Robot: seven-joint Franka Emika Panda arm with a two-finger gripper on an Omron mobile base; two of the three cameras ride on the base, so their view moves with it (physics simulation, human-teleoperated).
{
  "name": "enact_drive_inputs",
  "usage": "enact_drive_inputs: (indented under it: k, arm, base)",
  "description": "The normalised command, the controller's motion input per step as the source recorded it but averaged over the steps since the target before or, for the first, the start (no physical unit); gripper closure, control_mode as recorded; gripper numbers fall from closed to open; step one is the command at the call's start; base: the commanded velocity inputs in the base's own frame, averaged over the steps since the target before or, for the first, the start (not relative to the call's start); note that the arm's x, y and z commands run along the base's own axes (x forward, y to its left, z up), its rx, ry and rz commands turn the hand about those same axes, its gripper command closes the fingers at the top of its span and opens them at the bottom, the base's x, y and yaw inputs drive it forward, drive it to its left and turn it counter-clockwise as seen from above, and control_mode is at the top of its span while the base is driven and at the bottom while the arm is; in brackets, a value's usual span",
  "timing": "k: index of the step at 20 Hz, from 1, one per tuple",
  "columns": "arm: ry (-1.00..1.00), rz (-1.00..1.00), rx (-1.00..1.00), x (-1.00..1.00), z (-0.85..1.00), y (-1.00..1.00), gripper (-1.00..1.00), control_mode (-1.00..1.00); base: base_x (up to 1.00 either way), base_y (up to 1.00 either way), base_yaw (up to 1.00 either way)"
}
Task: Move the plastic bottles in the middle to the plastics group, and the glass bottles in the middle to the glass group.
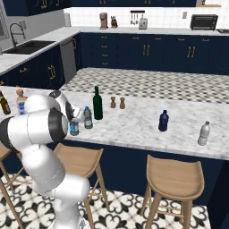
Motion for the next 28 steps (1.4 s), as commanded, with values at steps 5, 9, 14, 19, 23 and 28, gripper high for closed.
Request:
enact_drive_inputs:
  k: [5,9,14,19,23,28]
  arm:
    - [-0.02,0.0,0.0,-0.63,0.13,-0.45,1.0,-1.0]
    - [-0.05,-0.03,-0.01,-0.14,0.18,-0.63,1.0,-1.0]
    - [-0.07,0.0,-0.03,0.03,0.22,-0.73,1.0,-1.0]
    - [-0.08,0.0,-0.05,0.21,0.17,-0.78,1.0,-1.0]
    - [-0.01,0.0,-0.02,0.17,0.07,-0.89,1.0,-1.0]
    - [0.0,0.0,0.0,0.15,0.04,-0.97,1.0,-1.0]
  base:
    - [0.0,0.0,0.0]
    - [0.0,0.0,0.0]
    - [0.0,0.0,0.0]
    - [0.0,0.0,0.0]
    - [0.0,0.0,0.0]
    - [0.0,0.0,0.0]
